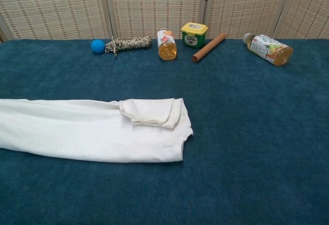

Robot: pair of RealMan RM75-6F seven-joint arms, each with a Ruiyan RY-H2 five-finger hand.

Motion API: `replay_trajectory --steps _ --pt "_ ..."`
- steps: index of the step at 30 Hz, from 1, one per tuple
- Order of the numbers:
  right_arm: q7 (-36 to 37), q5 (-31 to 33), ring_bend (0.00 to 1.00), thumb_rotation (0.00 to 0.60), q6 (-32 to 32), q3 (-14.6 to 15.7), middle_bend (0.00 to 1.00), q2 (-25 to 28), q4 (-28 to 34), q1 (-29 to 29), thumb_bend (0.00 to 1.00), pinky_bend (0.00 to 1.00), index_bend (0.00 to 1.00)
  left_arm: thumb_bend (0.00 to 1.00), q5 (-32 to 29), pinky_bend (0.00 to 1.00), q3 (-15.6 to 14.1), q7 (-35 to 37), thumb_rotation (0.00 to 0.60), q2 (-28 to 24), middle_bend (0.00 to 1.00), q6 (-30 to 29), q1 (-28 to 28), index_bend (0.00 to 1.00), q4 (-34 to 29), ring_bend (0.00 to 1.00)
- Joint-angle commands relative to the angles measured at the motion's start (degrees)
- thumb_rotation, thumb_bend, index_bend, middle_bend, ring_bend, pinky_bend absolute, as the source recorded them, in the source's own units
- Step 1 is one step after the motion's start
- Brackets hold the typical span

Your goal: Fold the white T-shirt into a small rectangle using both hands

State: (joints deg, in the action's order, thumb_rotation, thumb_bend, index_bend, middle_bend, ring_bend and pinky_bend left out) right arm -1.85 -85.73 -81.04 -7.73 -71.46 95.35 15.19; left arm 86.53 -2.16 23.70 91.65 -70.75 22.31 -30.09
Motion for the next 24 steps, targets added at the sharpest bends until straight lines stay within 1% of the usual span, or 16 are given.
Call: replay_trajectory --steps 1,3,5,8,13,16,19,24 --pt "0.1 -0.1 1.00 0.600 -0.1 0.1 0.96 -0.1 0.0 -0.1 0.42 1.00 0.20 0.66 0.7 0.89 0.0 -0.4 0.600 -0.5 0.84 -1.0 0.1 0.68 -1.0 0.79" --pt "0.2 -0.1 1.00 0.600 -0.1 0.1 0.96 -0.1 -0.1 -0.1 0.42 1.00 0.20 0.66 1.3 0.89 -0.1 -1.2 0.600 -1.0 0.84 -1.5 0.4 0.68 -2.9 0.78" --pt "0.4 -0.2 1.00 0.600 -0.2 0.2 0.96 0.0 -0.1 -0.2 0.42 1.00 0.20 0.66 1.6 0.89 0.1 -2.7 0.600 -2.1 0.84 -1.4 1.1 0.67 -6.7 0.78" --pt "0.6 -0.3 1.00 0.600 -0.5 0.1 0.96 0.2 -0.1 -0.3 0.42 1.00 0.20 0.66 1.0 0.89 1.4 -7.3 0.600 -4.4 0.84 -0.5 2.5 0.67 -15.1 0.78" --pt "1.4 -0.3 1.00 0.600 -1.0 0.1 0.96 0.6 -0.4 -0.7 0.42 1.00 0.20 0.66 -2.0 0.89 4.6 -18.4 0.600 -9.7 0.84 3.7 5.6 0.66 -33.7 0.78" --pt "2.0 -0.2 1.00 0.600 -1.3 0.2 0.96 0.6 -0.7 -1.0 0.42 1.00 0.20 0.66 -4.2 0.89 6.6 -25.0 0.600 -11.5 0.84 5.8 7.3 0.66 -42.0 0.78" --pt "2.6 -0.2 1.00 0.600 -1.6 0.2 0.96 0.8 -1.0 -1.2 0.42 1.00 0.20 0.66 -6.5 0.89 8.5 -31.0 0.600 -11.9 0.84 7.6 9.0 0.66 -48.0 0.78" --pt "3.6 -0.3 1.00 0.600 -2.0 0.3 0.96 1.0 -1.5 -1.6 0.42 1.00 0.20 0.66 -11.2 0.89 11.2 -39.6 0.600 -11.1 0.84 10.2 11.8 0.65 -54.8 0.78"
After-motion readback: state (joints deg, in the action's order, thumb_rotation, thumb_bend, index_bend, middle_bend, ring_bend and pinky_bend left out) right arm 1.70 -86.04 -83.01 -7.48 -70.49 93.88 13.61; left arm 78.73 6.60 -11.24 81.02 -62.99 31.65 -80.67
